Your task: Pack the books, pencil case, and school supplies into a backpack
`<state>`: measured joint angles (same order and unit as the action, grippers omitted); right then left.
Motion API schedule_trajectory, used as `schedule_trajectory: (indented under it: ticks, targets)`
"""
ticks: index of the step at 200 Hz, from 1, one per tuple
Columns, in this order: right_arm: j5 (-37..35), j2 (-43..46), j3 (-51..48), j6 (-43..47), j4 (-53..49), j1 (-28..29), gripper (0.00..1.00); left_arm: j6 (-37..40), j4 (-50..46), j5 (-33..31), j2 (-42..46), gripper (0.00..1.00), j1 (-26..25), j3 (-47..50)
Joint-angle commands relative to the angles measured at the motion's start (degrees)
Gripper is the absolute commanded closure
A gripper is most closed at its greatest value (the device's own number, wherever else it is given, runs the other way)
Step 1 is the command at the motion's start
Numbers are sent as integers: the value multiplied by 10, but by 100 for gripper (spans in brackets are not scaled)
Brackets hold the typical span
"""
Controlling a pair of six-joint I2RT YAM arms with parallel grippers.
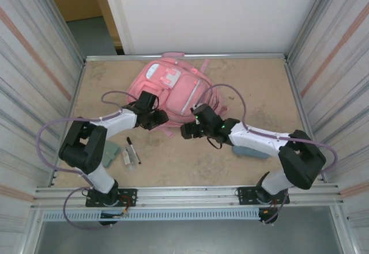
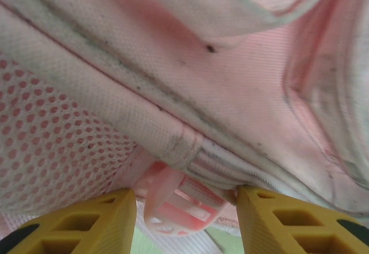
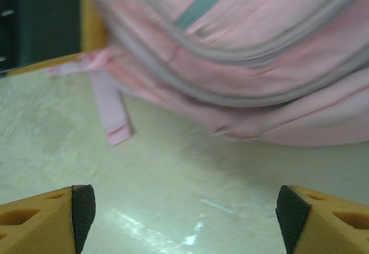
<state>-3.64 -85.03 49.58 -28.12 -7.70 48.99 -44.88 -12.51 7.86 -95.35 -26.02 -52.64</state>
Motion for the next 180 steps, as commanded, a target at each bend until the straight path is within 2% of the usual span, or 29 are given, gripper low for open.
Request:
schedule_trajectory:
  ticks: [1,24,57,63,77,90,144,180]
  targets:
    - [-14,-44,10,-26,30,24,17,-25,6,-67,-23,50,-17,-16]
    - [-37,-86,29,-15,50,57,18,-47,4,-103,-37,48,-26,-23]
    - [-54,-104,31,-27,71,60,19,-59,7,-134,-63,49,-38,-29]
    - [-55,-105,30,-28,71,60,19,-59,11,-126,-68,54,-37,-30]
    - [-53,-101,23,-23,74,59,19,-58,19,-113,-70,85,-40,-26]
    - [-55,-103,21,-12,68,59,19,-56,25,-110,-51,100,-48,-19]
    - [-42,-102,9,-3,75,51,18,-64,-4,-89,72,100,-68,-24]
    - [-49,-123,21,-15,106,55,19,-80,-14,-56,106,100,-70,-36]
